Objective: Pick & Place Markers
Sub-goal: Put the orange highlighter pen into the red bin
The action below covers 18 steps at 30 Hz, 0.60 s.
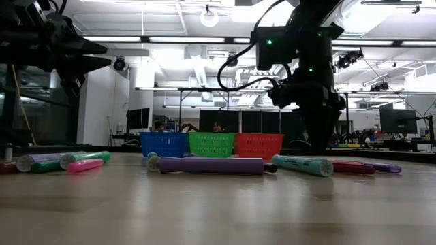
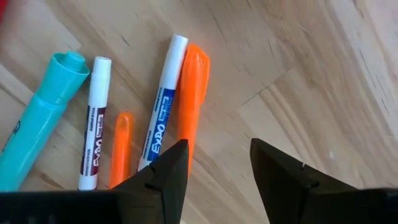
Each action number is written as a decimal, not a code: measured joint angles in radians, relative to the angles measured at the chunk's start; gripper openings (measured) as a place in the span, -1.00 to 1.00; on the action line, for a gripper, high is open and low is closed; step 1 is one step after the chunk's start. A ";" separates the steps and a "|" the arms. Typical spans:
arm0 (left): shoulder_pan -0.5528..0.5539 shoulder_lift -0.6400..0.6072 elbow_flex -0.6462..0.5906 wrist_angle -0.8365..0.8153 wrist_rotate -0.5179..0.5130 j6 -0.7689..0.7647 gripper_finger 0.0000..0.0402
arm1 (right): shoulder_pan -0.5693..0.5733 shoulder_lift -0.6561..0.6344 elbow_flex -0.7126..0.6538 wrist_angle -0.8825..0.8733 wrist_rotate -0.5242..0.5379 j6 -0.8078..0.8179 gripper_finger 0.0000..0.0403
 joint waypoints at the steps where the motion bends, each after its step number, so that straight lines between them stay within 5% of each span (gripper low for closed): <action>1: 0.000 0.000 0.000 0.000 0.000 0.000 -0.43 | 0.001 0.000 0.000 0.002 0.000 0.000 -0.20; 18: 0.000 0.000 0.000 0.000 0.000 0.000 -0.43 | 0.014 0.059 -0.001 0.045 -0.010 -0.004 -0.20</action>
